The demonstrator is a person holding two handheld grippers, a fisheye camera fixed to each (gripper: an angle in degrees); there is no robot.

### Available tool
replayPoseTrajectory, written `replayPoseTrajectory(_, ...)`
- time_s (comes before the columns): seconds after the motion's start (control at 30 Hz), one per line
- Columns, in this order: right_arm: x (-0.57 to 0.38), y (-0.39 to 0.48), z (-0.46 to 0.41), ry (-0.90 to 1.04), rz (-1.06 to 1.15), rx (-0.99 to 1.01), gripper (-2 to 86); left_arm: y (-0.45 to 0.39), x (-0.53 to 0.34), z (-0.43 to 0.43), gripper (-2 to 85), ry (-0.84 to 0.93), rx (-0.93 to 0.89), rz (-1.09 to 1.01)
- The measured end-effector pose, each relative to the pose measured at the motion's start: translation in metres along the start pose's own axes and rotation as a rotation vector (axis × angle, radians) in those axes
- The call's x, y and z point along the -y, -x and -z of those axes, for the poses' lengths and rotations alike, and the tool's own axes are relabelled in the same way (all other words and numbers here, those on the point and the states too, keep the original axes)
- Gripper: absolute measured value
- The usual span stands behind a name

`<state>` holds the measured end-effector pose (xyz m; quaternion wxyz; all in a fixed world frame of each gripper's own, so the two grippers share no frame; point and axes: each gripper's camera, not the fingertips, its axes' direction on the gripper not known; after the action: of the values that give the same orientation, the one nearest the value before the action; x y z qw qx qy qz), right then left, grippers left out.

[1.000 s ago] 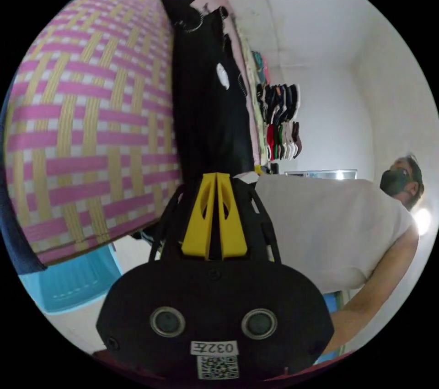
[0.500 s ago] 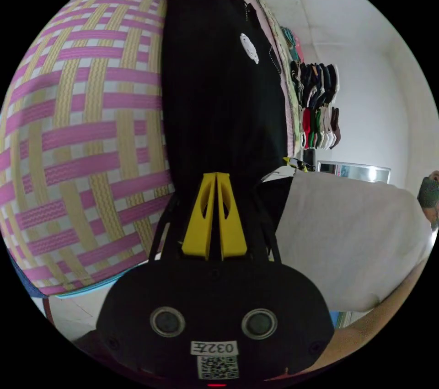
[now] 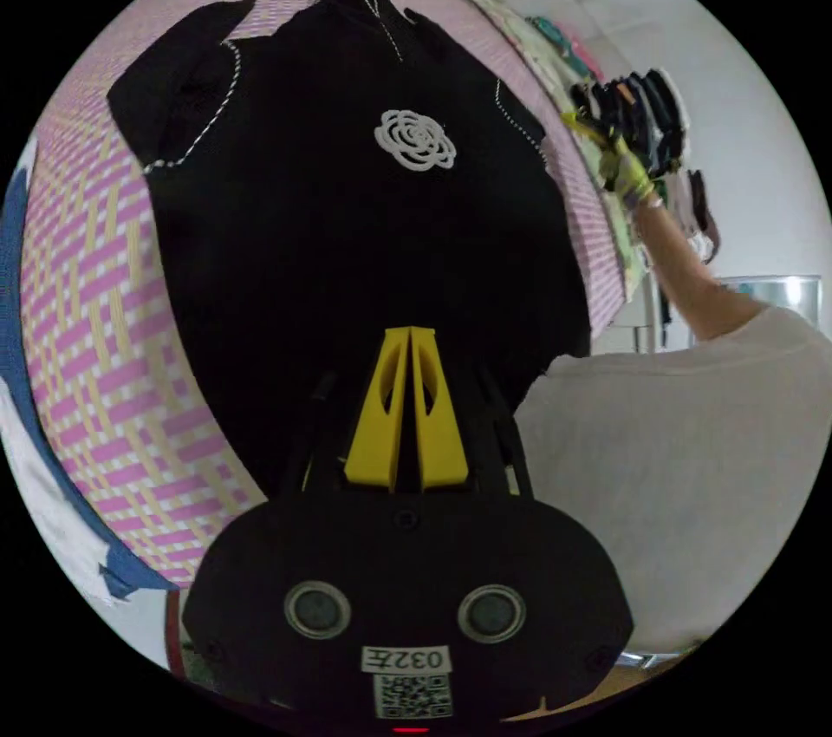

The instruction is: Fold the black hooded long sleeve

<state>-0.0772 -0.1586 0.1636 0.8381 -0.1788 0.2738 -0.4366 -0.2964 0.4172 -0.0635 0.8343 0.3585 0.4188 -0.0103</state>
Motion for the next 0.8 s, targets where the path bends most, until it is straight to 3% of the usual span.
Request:
replayPoseTrajectory(0.17, 0.163, -0.004, -0.077, 0.107, 0.109, -0.112, 5.9, -0.082, 0.056, -0.034, -0.9, 0.166, 0.285, -0.021)
replayPoseTrajectory(0.37, 0.263, -0.003, -0.157, 0.228, 0.180, -0.209, 8.3, -0.136, 0.070, -0.048, -1.0, 0.209, 0.405, -0.019)
replayPoseTrajectory(0.53, 0.289, -0.003, -0.200, 0.303, 0.194, -0.243, 8.5, -0.167, 0.090, -0.053, -1.0, 0.295, 0.444, -0.091)
replayPoseTrajectory(0.7, 0.274, -0.004, -0.196, 0.357, 0.237, -0.146, 0.0, -0.184, 0.108, -0.054, -1.0, 0.358, 0.440, -0.075)
replayPoseTrajectory(0.8, 0.250, -0.010, -0.140, 0.228, 0.203, -0.048, -0.8, -0.189, 0.109, -0.050, -1.0, 0.342, 0.422, -0.060)
